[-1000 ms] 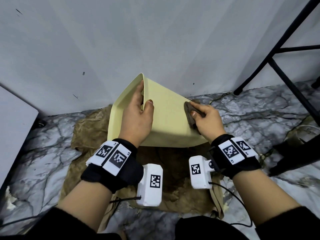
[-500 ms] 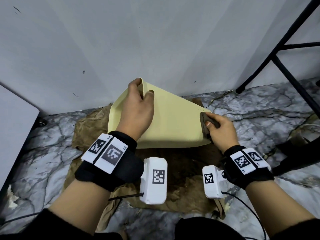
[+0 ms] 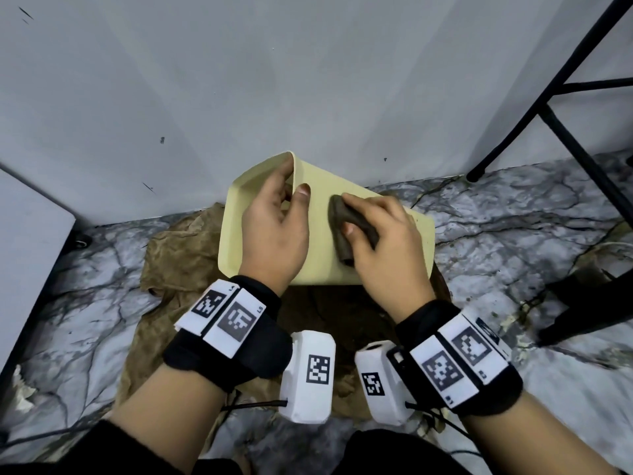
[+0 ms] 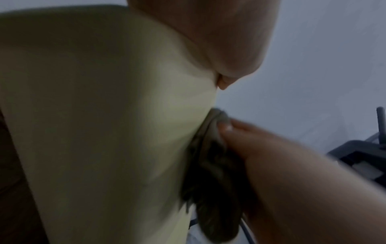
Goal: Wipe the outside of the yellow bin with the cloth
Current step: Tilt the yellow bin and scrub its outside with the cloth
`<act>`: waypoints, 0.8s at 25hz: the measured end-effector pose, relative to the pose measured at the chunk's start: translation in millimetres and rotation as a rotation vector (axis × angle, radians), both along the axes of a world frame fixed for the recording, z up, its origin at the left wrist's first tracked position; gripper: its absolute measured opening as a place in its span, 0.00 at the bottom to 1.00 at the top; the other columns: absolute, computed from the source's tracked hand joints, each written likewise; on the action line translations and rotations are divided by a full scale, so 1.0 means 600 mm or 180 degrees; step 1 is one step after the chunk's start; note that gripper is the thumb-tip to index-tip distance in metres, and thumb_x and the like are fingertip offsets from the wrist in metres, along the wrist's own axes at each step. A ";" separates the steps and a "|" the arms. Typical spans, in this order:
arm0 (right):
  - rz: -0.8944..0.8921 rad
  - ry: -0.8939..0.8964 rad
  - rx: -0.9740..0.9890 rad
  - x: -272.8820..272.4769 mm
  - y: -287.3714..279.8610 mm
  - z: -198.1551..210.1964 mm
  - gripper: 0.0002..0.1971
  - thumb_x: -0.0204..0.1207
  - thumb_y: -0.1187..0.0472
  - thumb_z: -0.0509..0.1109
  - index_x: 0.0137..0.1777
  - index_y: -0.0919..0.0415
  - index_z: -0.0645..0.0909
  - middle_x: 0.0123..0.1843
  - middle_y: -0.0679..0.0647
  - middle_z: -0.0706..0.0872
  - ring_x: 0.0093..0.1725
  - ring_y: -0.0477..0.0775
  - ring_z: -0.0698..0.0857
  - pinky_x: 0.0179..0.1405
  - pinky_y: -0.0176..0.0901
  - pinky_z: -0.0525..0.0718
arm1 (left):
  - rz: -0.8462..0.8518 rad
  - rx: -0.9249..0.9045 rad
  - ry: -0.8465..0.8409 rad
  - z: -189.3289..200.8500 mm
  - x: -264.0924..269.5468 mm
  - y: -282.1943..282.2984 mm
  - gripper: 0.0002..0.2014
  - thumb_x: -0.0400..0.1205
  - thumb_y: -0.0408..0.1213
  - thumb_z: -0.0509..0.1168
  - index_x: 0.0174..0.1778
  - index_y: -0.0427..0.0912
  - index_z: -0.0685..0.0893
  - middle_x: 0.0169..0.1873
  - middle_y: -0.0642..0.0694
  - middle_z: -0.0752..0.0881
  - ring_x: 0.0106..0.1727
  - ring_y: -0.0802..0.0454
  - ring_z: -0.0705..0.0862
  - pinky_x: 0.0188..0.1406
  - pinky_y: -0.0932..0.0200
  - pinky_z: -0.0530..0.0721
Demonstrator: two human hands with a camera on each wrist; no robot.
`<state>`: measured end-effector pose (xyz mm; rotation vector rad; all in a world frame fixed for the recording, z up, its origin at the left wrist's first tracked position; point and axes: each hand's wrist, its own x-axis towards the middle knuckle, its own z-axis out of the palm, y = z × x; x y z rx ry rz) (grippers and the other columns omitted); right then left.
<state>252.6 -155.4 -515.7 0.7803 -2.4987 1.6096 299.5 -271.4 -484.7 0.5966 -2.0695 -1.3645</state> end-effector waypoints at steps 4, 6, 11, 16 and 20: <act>-0.0048 0.0084 0.0014 -0.015 -0.013 -0.001 0.18 0.74 0.62 0.63 0.63 0.52 0.79 0.54 0.58 0.82 0.54 0.64 0.78 0.59 0.50 0.76 | -0.0064 -0.0174 -0.0100 -0.012 -0.001 -0.001 0.20 0.80 0.36 0.59 0.70 0.44 0.73 0.44 0.63 0.78 0.35 0.78 0.77 0.40 0.83 0.74; -0.0240 -0.0167 0.0073 -0.043 0.002 -0.031 0.18 0.75 0.64 0.64 0.63 0.52 0.79 0.55 0.60 0.81 0.56 0.66 0.78 0.61 0.53 0.77 | -0.0026 -0.0162 -0.0194 -0.013 0.000 -0.007 0.20 0.82 0.36 0.59 0.71 0.47 0.72 0.48 0.60 0.79 0.38 0.79 0.77 0.44 0.83 0.73; -0.0786 -0.0793 0.0413 -0.099 0.060 -0.100 0.17 0.77 0.64 0.62 0.66 0.56 0.77 0.61 0.63 0.79 0.62 0.63 0.77 0.58 0.30 0.67 | 0.0010 -0.0072 -0.0263 -0.007 0.002 -0.014 0.20 0.83 0.36 0.57 0.72 0.47 0.70 0.56 0.60 0.78 0.54 0.73 0.76 0.57 0.77 0.72; -0.1064 -0.1230 0.0687 -0.125 0.097 -0.122 0.18 0.78 0.63 0.61 0.68 0.60 0.75 0.68 0.66 0.76 0.68 0.65 0.74 0.65 0.40 0.66 | -0.0021 0.0025 -0.0270 -0.003 -0.001 -0.007 0.20 0.83 0.35 0.56 0.73 0.47 0.68 0.59 0.59 0.76 0.63 0.64 0.74 0.66 0.65 0.72; -0.0990 -0.1185 0.0715 -0.114 0.085 -0.110 0.18 0.78 0.64 0.62 0.67 0.59 0.76 0.66 0.65 0.77 0.66 0.65 0.75 0.65 0.40 0.68 | 0.0110 0.0005 -0.0283 -0.006 0.003 -0.014 0.20 0.83 0.36 0.56 0.72 0.46 0.69 0.63 0.53 0.79 0.66 0.57 0.77 0.69 0.57 0.74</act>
